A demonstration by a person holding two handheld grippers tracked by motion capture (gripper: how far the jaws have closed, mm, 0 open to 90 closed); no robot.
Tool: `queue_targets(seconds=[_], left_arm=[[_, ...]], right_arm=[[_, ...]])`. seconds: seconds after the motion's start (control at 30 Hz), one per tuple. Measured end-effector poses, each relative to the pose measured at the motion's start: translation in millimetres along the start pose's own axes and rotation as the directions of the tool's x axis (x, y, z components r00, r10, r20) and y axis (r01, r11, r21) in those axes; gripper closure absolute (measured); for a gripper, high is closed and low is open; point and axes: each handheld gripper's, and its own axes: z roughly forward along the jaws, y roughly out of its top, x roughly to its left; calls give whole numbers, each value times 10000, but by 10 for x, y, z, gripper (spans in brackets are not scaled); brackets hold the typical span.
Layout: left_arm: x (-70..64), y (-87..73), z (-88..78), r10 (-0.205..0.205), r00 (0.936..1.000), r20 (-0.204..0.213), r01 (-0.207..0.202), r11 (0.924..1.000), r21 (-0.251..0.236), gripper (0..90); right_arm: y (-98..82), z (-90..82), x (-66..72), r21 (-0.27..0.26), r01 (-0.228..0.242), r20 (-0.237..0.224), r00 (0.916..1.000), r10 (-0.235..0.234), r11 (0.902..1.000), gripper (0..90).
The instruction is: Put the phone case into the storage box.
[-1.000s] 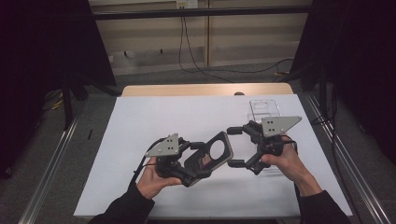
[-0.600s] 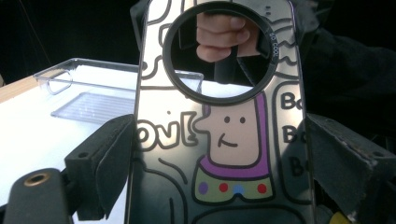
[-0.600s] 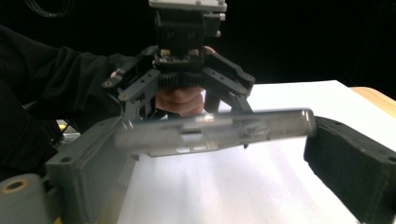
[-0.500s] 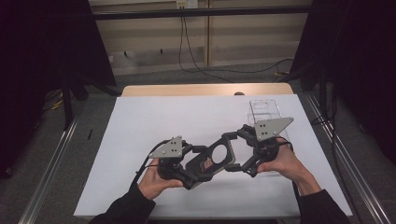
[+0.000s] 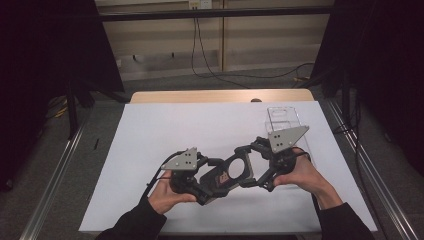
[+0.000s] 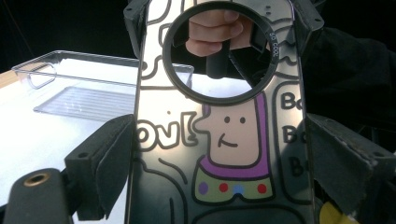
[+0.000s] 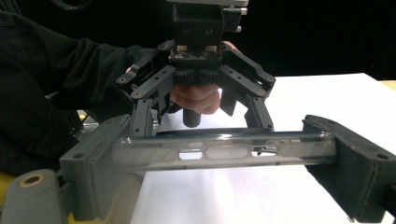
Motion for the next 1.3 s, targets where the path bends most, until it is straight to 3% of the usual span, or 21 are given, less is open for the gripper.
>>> queue_targets(seconds=[0.5, 0.97, 1.13, 1.3], left_arm=[[-10, -29, 45, -44, 9991, 424, 29, 9993, 362, 122], [5, -57, 61, -125, 9988, 474, 104, 9990, 445, 119], [9, -76, 83, -298, 9991, 305, 282, 9984, 496, 112], [6, -79, 86, -385, 9990, 238, 372, 9979, 529, 48]], right_arm=[[-19, 22, 13, 551, -49, -523, 9986, 78, 9985, 107], [-26, 26, 17, 834, -187, -434, 9988, 224, 9963, 119], [-29, 30, 9, 986, -373, -278, 9988, 402, 9944, 120], [-42, 22, -5, 1098, -468, -143, 9987, 486, 9929, 120]])
